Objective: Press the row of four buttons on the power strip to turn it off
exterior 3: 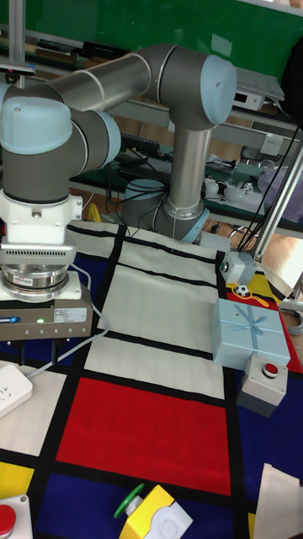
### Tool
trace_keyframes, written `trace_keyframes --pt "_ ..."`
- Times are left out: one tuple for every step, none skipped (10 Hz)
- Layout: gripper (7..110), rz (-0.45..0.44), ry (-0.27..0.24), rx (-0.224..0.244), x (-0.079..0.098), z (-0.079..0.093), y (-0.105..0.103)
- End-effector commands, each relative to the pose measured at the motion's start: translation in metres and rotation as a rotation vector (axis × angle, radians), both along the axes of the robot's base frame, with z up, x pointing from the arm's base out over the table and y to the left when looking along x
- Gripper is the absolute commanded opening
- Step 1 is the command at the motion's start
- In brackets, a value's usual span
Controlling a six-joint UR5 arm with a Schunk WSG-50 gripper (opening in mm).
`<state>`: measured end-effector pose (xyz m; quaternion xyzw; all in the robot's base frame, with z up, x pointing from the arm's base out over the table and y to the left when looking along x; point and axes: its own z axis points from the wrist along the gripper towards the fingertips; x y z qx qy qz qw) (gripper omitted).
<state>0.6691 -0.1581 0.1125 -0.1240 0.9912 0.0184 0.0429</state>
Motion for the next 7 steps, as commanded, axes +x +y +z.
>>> trace_keyframes --pt "44 0.052 0.024 0.011 -0.005 -0.008 -0.022" --pt "44 0.083 -0.035 0.026 0.014 -0.007 -0.030" --pt "44 0.116 -0.059 0.055 0.026 -0.001 -0.034" --pt "44 0.160 -0.041 0.032 0.027 0.003 -0.047" --pt "66 0.201 0.015 0.008 0.018 0.006 -0.060" --pt "66 0.229 0.023 0.006 0.020 0.006 -0.068" --pt "66 0.264 0.017 0.008 0.026 0.004 -0.076"
